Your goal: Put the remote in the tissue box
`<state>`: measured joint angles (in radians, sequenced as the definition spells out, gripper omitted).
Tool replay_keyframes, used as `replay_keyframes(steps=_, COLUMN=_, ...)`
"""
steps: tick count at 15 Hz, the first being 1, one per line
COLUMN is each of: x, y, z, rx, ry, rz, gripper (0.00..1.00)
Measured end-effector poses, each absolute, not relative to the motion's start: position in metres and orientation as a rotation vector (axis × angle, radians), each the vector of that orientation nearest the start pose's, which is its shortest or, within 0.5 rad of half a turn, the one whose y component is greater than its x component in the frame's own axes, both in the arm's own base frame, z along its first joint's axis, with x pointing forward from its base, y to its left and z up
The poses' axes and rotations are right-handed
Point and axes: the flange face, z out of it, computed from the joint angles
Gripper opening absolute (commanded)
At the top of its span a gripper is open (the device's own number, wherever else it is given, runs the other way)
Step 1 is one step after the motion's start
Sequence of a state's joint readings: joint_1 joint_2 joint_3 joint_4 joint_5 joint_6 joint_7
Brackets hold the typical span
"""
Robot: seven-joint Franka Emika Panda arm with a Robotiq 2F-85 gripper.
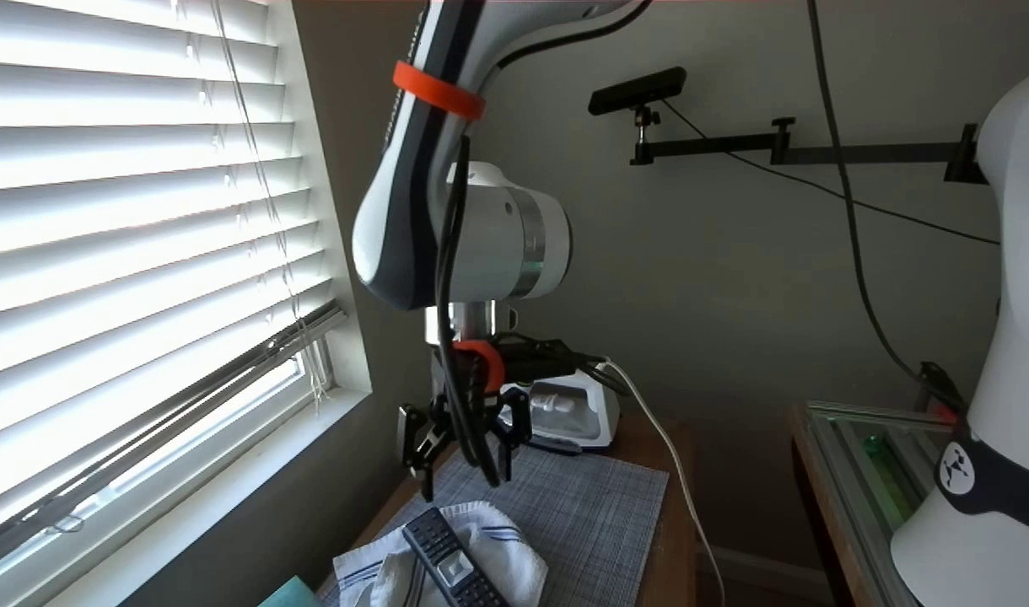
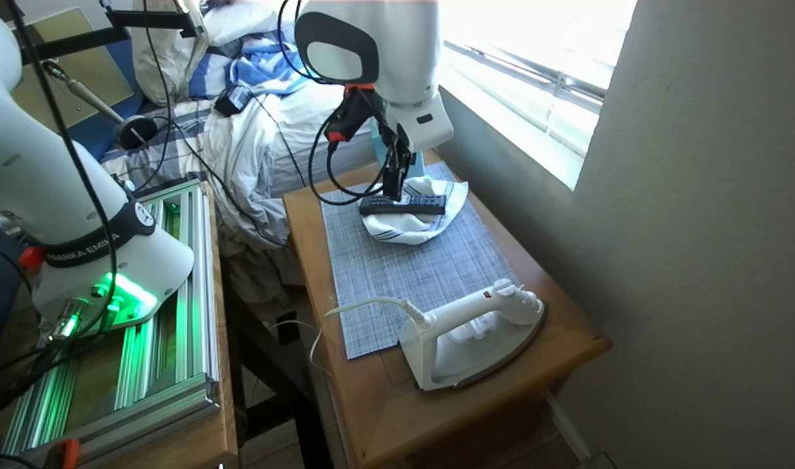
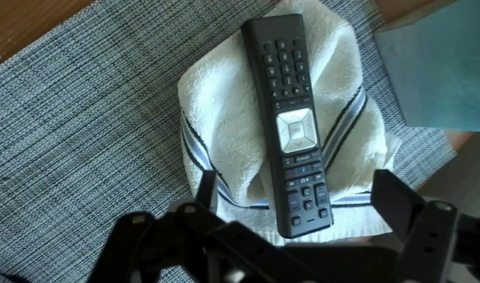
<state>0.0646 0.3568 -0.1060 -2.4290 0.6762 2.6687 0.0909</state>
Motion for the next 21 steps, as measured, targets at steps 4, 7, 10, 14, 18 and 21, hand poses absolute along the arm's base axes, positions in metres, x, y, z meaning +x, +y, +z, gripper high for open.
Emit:
replay_keyframes(steps=4, x=0.483, y=-0.029, z=0.126, rx=-2.806, ry=0.97, rz=0.21, gripper=1.0)
replay_keyframes(steps=7, x=0.494, y=-0.011, z=0.112, rx=-2.892, ry=0.869, rz=0.237, gripper=1.0)
replay_keyframes(steps=10, x=0.509, y=-0.004, z=0.105, rx=-2.967, ry=0.844, rz=0.219, gripper=0.95)
replay_keyframes(steps=14, x=0.528, y=-0.003, z=0.096, rx=-3.023, ry=0.843, rz=0.187, gripper=0.83)
replay_keyframes(steps=18, x=0.54, y=-0.003, z=0.086, rx=-3.03, ry=0.849, rz=0.178, gripper=0.8)
replay_keyframes(steps=21, x=0.543, y=-0.004, z=0.078, rx=-3.033, ry=0.851, rz=0.184, gripper=0.85)
